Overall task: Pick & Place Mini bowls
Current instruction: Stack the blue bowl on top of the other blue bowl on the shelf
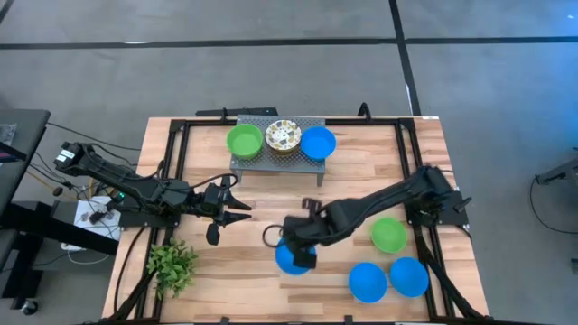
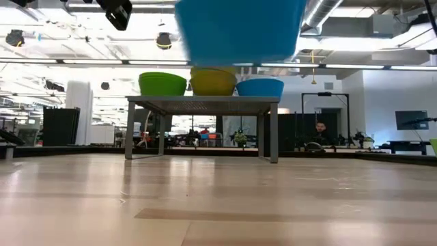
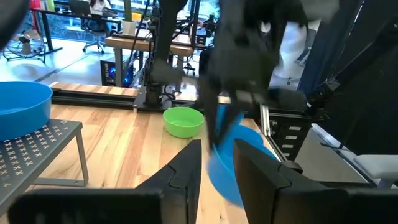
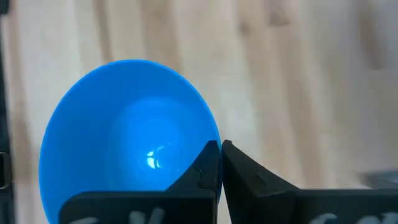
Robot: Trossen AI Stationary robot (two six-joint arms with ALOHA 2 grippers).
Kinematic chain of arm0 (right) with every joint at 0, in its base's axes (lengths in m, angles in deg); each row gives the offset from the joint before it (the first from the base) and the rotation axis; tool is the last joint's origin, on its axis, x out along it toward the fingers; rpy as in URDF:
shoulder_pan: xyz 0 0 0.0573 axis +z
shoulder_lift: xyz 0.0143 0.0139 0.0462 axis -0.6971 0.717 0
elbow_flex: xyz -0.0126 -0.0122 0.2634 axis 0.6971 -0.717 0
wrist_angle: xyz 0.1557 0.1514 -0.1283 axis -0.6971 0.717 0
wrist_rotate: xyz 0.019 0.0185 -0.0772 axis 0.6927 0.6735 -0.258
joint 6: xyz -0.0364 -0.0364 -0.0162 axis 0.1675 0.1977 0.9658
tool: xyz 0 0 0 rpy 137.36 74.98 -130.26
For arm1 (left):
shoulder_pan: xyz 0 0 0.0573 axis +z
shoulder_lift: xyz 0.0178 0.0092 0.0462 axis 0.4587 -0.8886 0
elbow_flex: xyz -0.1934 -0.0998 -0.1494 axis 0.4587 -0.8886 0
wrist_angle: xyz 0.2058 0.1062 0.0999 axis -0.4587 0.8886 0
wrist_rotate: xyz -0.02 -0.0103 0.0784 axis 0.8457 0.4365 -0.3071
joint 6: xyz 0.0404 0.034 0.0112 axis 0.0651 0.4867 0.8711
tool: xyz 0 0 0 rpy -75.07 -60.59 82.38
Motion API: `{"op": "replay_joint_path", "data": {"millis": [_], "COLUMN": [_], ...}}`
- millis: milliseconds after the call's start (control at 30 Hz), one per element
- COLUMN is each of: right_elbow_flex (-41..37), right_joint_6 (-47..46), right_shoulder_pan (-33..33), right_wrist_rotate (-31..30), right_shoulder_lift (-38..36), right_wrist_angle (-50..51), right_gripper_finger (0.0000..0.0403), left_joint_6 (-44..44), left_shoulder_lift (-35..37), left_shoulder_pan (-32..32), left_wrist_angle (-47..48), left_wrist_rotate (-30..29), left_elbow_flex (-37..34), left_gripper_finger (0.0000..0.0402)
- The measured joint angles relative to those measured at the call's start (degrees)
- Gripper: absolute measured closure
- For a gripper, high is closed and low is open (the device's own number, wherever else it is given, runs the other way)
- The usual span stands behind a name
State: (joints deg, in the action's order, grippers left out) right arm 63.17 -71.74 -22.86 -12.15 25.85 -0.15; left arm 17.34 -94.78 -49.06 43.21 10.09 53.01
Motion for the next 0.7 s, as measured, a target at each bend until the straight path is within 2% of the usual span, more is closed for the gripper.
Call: {"op": "replay_joint_path", "data": {"millis": [200,367,567,700], "right_elbow_flex": [-2.65,-6.17,-8.52,-10.29], "right_joint_6": [-0.09,0.22,0.28,0.95], "right_shoulder_pan": [-0.50,-3.90,-12.17,-19.75], "right_wrist_rotate": [-9.21,-15.08,-20.73,-21.35], "right_shoulder_lift": [-9.77,-17.64,-24.58,-27.39], "right_wrist_angle": [3.72,4.34,6.82,7.00], "right_gripper_finger": [0.0402,0.0402,0.0402,0.0402], "left_joint_6": [0.00,0.00,0.00,0.00], "left_shoulder_lift": [0.00,0.00,-0.01,0.00], "left_shoulder_pan": [0.00,-0.02,-0.01,0.00], "left_wrist_angle": [0.00,0.00,-0.01,-0.02], "left_wrist_rotate": [0.01,0.00,0.00,0.00], "left_elbow_flex": [-0.02,-0.02,-0.02,-0.02], "left_gripper_finger": [0.0311,0.0311,0.0311,0.0311]}}
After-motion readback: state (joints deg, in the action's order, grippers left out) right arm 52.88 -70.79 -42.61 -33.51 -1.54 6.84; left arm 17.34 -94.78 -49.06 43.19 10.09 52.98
